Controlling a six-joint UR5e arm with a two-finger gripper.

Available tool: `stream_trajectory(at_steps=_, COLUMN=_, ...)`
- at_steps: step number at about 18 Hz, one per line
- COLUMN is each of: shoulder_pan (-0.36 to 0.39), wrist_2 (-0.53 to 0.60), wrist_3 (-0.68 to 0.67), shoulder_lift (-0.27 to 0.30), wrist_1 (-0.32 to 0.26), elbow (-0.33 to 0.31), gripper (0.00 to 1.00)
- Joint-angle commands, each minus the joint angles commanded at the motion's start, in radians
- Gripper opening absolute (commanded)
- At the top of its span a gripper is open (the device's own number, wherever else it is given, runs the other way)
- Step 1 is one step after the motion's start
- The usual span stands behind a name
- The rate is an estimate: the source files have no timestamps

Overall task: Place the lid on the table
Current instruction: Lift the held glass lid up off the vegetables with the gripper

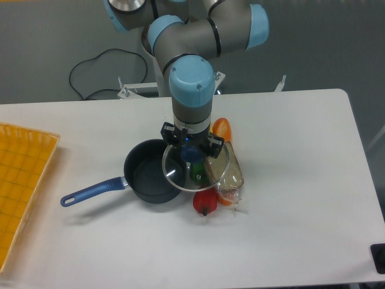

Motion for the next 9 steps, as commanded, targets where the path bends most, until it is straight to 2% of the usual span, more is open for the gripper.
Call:
stream_trajectory(at_steps=5, shoulder_pan=0.023, wrist_2=-0.009, wrist_3=0.0, shoulder_lift=-0.006, wrist_1=0.0, elbow=0.006, gripper=0.58)
stream_trajectory(at_steps=9, shoulder_pan=0.06, wrist_2=-0.009, wrist_3=0.055, shoulder_lift=-0.011, wrist_1=-0.002, elbow=0.006, gripper=0.58)
